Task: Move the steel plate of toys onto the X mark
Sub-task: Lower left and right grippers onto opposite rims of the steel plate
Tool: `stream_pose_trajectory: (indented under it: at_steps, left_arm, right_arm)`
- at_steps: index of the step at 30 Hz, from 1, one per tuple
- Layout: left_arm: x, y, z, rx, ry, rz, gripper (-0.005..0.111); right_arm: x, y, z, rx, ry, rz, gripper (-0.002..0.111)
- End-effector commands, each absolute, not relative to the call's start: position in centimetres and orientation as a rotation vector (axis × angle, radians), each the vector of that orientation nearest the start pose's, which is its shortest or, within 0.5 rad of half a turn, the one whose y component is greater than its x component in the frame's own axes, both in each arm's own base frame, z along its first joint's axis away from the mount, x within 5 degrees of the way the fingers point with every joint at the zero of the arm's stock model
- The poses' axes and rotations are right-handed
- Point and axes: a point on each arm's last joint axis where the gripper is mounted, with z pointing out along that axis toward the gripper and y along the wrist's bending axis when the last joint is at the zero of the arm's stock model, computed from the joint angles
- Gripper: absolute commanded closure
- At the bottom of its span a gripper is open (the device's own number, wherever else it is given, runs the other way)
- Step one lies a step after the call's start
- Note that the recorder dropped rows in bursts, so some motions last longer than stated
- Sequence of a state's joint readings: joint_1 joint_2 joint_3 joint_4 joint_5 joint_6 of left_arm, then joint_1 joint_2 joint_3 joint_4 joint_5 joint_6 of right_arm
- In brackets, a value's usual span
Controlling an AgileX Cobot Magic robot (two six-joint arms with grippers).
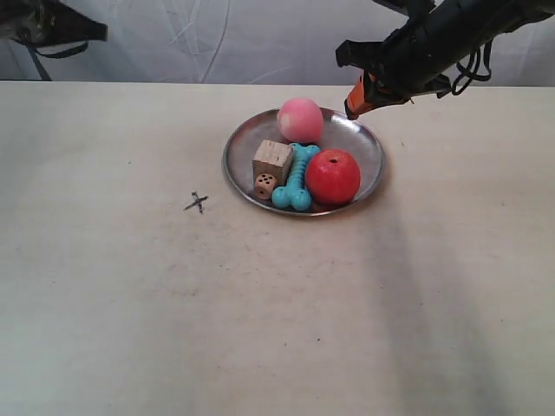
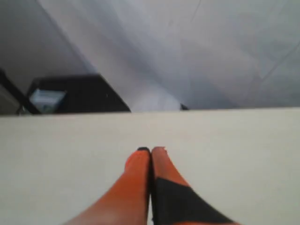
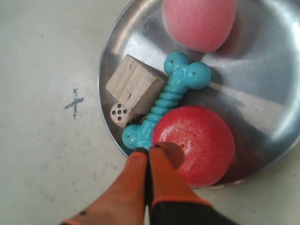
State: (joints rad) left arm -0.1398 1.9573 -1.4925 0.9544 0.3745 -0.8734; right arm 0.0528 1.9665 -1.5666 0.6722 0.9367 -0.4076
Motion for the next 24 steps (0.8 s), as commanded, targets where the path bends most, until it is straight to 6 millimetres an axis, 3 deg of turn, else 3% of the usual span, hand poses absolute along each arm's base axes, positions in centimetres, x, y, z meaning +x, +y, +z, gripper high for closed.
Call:
stream_pose_trajectory:
  at_steps: [1,4,5,8,11,18,24]
  left_arm:
    - [42.9,-5.9,22.7,0.026,2.524,-0.078,0.107]
    - [42.5,-8.0,23.1,-0.030,2.524,-0.505,0.107]
    - [42.8,-8.3,23.6,-0.108,2.479,-0.679,0.107]
    - [43.8,-8.2,23.5,-0.196,2.450,-0.950,0.107]
    - [44.4,-9.1,20.4,-0.095,2.580,-0.990,0.107]
    - [44.2,-11.9,15.8,-0.006,2.696,-0.995,0.105]
    - [44.7,-12.6,13.9,0.000,2.677,-0.969,0.076]
  right_arm:
    - [42.0,6.5,24.6,-0.187,2.629,0.675,0.108]
    - [42.0,5.6,24.1,-0.154,2.679,0.594,0.108]
    - [42.1,4.4,23.6,-0.080,2.712,0.578,0.108]
    - [42.7,1.7,22.0,0.053,2.726,0.669,0.108]
    - [43.2,0.7,19.8,0.108,2.766,0.726,0.108]
    - [43.8,0.7,16.4,0.149,2.820,0.739,0.105]
    - [44.4,0.5,15.3,0.187,2.790,0.709,0.068]
